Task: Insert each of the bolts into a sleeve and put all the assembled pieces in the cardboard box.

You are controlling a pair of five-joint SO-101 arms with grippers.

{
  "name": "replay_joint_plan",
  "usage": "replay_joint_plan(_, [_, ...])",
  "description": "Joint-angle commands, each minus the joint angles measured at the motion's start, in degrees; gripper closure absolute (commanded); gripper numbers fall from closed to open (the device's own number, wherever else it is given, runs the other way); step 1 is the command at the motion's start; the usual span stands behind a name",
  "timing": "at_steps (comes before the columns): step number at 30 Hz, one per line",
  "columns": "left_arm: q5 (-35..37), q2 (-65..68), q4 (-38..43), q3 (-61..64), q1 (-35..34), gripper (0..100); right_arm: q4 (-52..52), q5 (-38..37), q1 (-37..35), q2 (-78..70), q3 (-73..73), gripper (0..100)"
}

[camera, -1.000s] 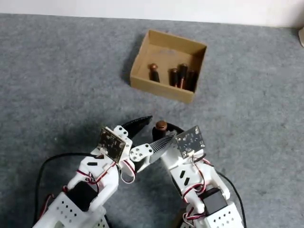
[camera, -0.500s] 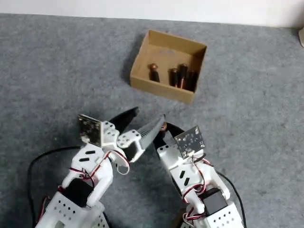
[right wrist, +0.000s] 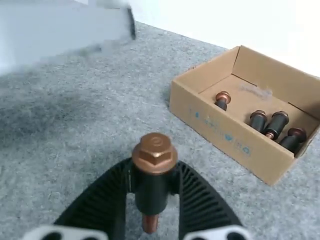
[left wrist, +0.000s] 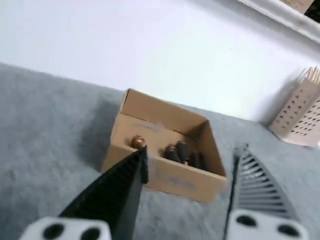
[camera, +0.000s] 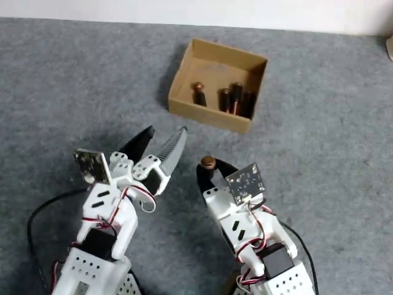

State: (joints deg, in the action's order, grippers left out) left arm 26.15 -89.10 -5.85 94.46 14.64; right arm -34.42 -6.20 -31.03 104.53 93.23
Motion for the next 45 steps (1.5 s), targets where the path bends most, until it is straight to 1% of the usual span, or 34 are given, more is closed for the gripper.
replay_joint_plan(1, [-1.41,-0.22,6.51,0.92,-1.01,74,1.89,-0.62,2.07,0.22,-1.63,99.4])
replay_joint_plan(5, [-1.41,-0.22,3.08,-0.75,-3.21,74,1.54,-0.62,6.99,-2.15,-7.87,99.4])
replay_joint_plan(8, [-1.05,-0.22,0.62,-2.15,-6.20,74,1.80,-0.70,10.59,-11.12,-16.40,99.4])
replay_joint_plan(12, [-1.32,-0.22,0.09,-1.80,-6.81,74,1.71,-0.70,11.74,-31.69,-34.33,99.4])
replay_joint_plan(15, [-1.32,-0.22,0.09,-1.71,-6.90,74,1.45,-0.70,12.00,-50.59,-50.95,99.4])
replay_joint_plan(17, [-1.32,-0.22,0.09,-1.71,-6.90,74,1.27,-0.70,13.58,-63.25,-62.20,99.4])
replay_joint_plan(20, [-1.32,-0.22,0.09,-1.63,-6.90,74,-3.82,-0.70,15.78,-81.27,-81.54,99.4])
replay_joint_plan(24, [-1.32,-0.22,0.09,-1.63,-6.90,74,-15.96,-0.70,18.33,-104.75,-109.32,99.4])
replay_joint_plan(27, [-1.32,-0.22,0.09,-1.71,-6.90,74,-23.16,-0.70,20.00,-121.54,-128.48,99.4])
replay_joint_plan(31, [-1.32,-0.22,0.09,-1.89,-6.90,74,-29.23,-0.70,21.76,-141.41,-151.52,99.4])
replay_joint_plan(34, [-1.32,-0.22,0.09,-1.89,-6.81,74,-32.57,-0.70,22.37,-154.07,-165.93,99.4])
replay_joint_plan(37, [-1.32,-0.22,0.09,-1.89,-6.55,74,-34.95,-0.70,22.81,-164.44,-177.19,99.4])
replay_joint_plan(40, [-1.32,-0.22,0.09,-1.89,-6.55,74,-35.91,-0.70,23.08,-171.91,-185.19,99.4])
replay_joint_plan(42, [-1.32,-0.22,0.09,-1.89,-6.55,74,-36.35,-0.70,23.08,-175.25,-188.09,99.4])
replay_joint_plan(45, [-1.32,-0.22,0.09,-1.89,-6.55,74,-37.32,-0.70,23.08,-178.33,-188.53,98.9])
